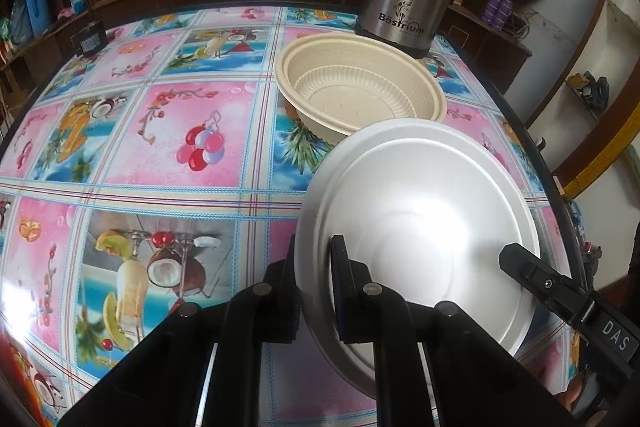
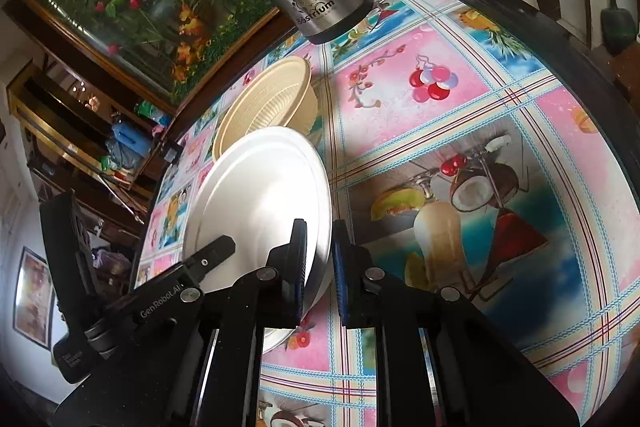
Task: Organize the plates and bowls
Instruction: 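Close both grippers on the rim of the white foam bowl and lift it, then carry the white foam bowl with both grippers over the red plate stack, then lower the white foam bowl onto the stack and open both grippers, then move both grippers toward the beige pulp bowl beside the thermos, then close both grippers on the rim of the beige pulp bowl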
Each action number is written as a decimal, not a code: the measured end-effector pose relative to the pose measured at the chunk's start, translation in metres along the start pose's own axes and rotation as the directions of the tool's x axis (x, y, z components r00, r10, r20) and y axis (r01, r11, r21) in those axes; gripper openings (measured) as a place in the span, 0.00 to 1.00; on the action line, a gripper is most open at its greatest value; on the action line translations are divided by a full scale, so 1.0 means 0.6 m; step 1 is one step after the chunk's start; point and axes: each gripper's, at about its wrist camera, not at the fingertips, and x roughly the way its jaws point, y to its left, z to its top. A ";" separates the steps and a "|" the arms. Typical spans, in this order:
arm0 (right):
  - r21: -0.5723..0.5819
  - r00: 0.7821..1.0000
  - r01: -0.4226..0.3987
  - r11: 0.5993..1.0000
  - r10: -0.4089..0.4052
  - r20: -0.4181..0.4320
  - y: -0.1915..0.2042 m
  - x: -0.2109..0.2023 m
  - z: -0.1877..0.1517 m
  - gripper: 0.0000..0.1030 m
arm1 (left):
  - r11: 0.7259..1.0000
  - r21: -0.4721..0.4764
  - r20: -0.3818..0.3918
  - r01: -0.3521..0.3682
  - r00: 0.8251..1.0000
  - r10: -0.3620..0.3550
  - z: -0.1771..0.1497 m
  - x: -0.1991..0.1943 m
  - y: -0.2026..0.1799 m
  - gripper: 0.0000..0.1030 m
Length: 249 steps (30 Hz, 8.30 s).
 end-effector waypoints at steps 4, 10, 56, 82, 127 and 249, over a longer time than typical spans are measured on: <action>-0.019 1.000 0.008 1.000 -0.008 -0.004 0.008 0.003 -0.006 0.11 | 1.000 -0.002 0.002 -0.009 1.000 0.009 -0.002 -0.004 0.005 0.11; -0.035 1.000 0.013 0.999 -0.014 -0.015 0.018 0.005 -0.019 0.11 | 0.999 0.002 0.016 -0.040 0.999 0.040 -0.011 -0.018 0.014 0.11; -0.281 0.983 -0.175 0.944 0.149 -0.112 0.337 -0.031 -0.231 0.12 | 0.965 -0.151 0.213 -0.212 0.947 0.242 -0.187 -0.309 0.252 0.13; -0.530 0.943 -0.302 0.792 0.168 -0.286 0.605 0.037 -0.427 0.12 | 0.877 -0.380 0.149 -0.294 0.916 0.372 -0.290 -0.423 0.496 0.14; -0.425 0.937 -0.275 0.863 0.142 -0.318 0.548 0.068 -0.377 0.41 | 0.851 -0.438 0.090 -0.290 0.928 0.363 -0.315 -0.439 0.547 0.54; 0.150 0.997 0.071 0.986 -0.074 0.012 0.019 0.190 0.166 0.40 | 0.984 -0.131 0.077 -0.118 0.989 0.129 0.156 0.110 0.054 0.54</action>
